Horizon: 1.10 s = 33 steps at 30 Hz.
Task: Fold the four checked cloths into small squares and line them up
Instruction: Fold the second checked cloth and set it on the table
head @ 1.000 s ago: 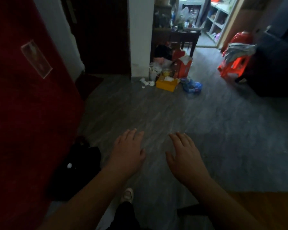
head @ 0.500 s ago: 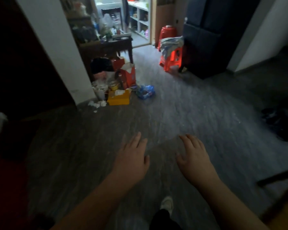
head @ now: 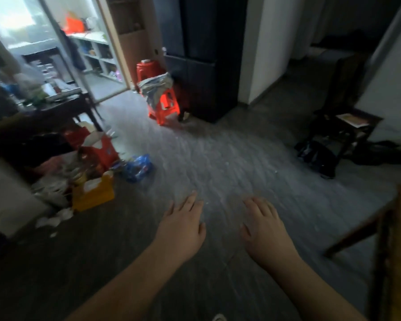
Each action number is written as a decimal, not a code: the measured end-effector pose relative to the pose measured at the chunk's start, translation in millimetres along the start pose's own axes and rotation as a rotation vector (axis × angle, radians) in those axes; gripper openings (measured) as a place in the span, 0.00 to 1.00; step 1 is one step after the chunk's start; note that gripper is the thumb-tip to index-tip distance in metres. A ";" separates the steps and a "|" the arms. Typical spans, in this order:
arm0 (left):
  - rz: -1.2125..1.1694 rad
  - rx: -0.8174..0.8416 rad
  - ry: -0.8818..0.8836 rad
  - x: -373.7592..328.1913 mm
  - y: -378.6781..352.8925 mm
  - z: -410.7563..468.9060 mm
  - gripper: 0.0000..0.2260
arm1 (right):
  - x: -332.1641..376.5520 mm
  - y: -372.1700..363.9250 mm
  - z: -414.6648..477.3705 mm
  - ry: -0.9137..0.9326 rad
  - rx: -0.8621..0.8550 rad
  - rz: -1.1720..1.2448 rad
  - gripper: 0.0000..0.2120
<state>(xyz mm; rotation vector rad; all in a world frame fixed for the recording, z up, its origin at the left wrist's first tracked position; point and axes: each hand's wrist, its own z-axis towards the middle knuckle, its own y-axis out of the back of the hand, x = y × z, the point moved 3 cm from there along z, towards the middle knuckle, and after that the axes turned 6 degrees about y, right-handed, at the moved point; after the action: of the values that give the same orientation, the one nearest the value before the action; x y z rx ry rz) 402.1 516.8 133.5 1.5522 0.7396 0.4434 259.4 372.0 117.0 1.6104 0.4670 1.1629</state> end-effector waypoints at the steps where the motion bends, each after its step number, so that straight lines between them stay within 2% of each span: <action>1: 0.004 0.000 -0.037 -11.1 0.7 20.7 0.28 | -12.1 7.9 10.3 -0.036 -0.015 -0.003 0.30; 13: 0.023 0.112 -0.554 -184.5 -21.4 269.8 0.27 | -174.5 80.2 110.4 -0.496 -0.157 -0.068 0.31; 19: 0.090 0.195 -0.870 -302.3 -32.2 367.4 0.27 | -253.4 117.5 137.6 -0.832 -0.304 0.003 0.31; 25: 0.089 0.283 -1.176 -428.8 -50.4 378.7 0.25 | -299.2 137.7 85.9 -1.153 -0.421 0.088 0.31; 33: 0.097 0.358 -1.626 -574.9 -109.0 300.9 0.24 | -354.6 126.3 -18.3 -1.500 -0.604 0.140 0.32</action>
<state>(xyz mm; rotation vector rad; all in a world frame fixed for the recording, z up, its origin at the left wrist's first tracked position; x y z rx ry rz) 171.0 -96.1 71.4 1.6863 -0.5635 -0.9117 52.3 60.7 70.1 1.5035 -0.8882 -0.0709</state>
